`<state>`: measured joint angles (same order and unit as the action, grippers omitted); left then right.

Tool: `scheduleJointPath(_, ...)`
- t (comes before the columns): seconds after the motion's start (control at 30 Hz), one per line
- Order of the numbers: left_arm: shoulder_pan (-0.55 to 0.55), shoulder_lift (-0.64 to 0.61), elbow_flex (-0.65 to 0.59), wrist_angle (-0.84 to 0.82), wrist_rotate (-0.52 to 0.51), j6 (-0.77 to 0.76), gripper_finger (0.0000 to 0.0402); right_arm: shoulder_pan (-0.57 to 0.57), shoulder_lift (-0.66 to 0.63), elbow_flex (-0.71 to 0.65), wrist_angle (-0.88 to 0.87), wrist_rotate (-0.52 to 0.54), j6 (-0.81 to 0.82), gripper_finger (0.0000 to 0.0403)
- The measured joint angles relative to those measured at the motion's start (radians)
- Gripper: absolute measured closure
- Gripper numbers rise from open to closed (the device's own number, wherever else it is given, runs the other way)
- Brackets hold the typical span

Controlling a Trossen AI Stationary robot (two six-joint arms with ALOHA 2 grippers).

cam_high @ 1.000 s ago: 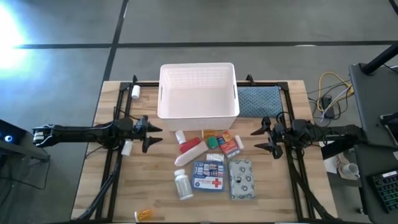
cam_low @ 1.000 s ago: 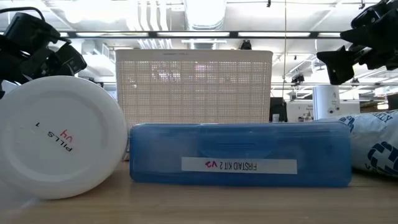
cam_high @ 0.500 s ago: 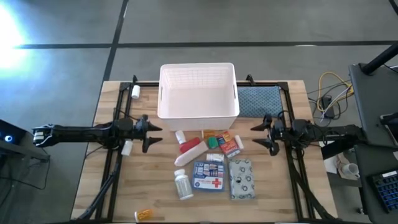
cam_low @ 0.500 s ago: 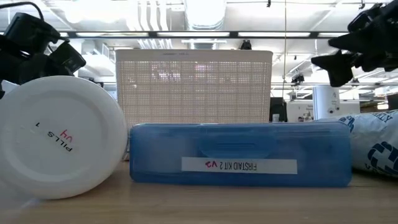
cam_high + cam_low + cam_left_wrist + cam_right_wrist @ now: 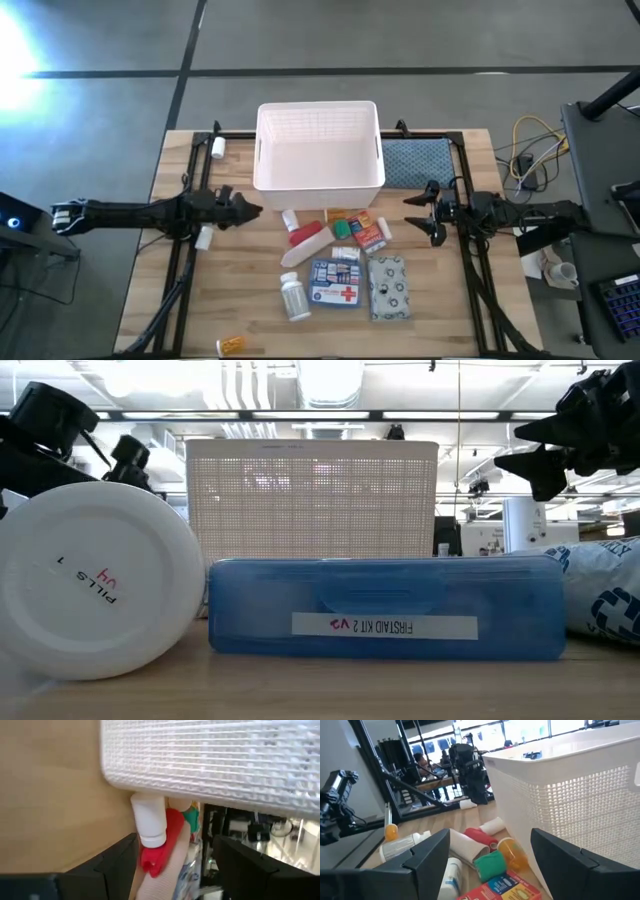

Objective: Pick & place medical supplies in basket/bin
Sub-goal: Put the orange pill bottle into the white container

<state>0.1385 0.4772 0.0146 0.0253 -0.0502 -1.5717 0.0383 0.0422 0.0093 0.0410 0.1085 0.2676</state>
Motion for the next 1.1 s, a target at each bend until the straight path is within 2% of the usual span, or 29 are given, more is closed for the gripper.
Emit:
scheduleJointPath(0.13, -0.025, 0.003, 0.047, 0.018, 0.092, 0.15, 0.0164, 0.0, 0.0, 0.0, 0.0, 0.0, 0.001, 0.014)
scheduleJointPath(0.2, -0.054, 0.003, 0.095, -0.05, 0.139, 0.211, 0.0164, 0.0, 0.0, 0.0, 0.0, 0.0, -0.008, 0.0142)
scheduleJointPath(0.27, -0.102, 0.007, 0.171, -0.188, 0.165, 0.295, 0.0164, 0.0, 0.0, 0.0, 0.0, 0.0, -0.027, 0.0142)
scheduleJointPath(0.37, -0.194, 0.039, 0.312, -0.523, 0.168, 0.443, 0.0164, 0.0, 0.0, 0.0, 0.0, 0.0, -0.046, 0.0139)
scheduleJointPath(0.43, -0.261, 0.082, 0.399, -0.705, 0.164, 0.475, 0.0164, 0.0, 0.0, 0.0, 0.0, 0.0, -0.046, 0.0136)
scheduleJointPath(0.53, -0.368, 0.157, 0.505, -0.831, 0.161, 0.479, 0.0164, 0.0, 0.0, 0.0, 0.0, -0.001, -0.034, 0.0133)
scheduleJointPath(0.8, -0.653, 0.415, 0.713, -0.864, 0.164, 0.462, 0.0164, 0.0, 0.0, 0.0, 0.0, -0.002, -0.035, 0.0135)
scheduleJointPath(1.1, -0.9, 0.772, 0.886, -0.886, 0.149, 0.334, 0.0164, 0.0, 0.0, 0.0, -0.001, -0.001, -0.069, 0.0143)
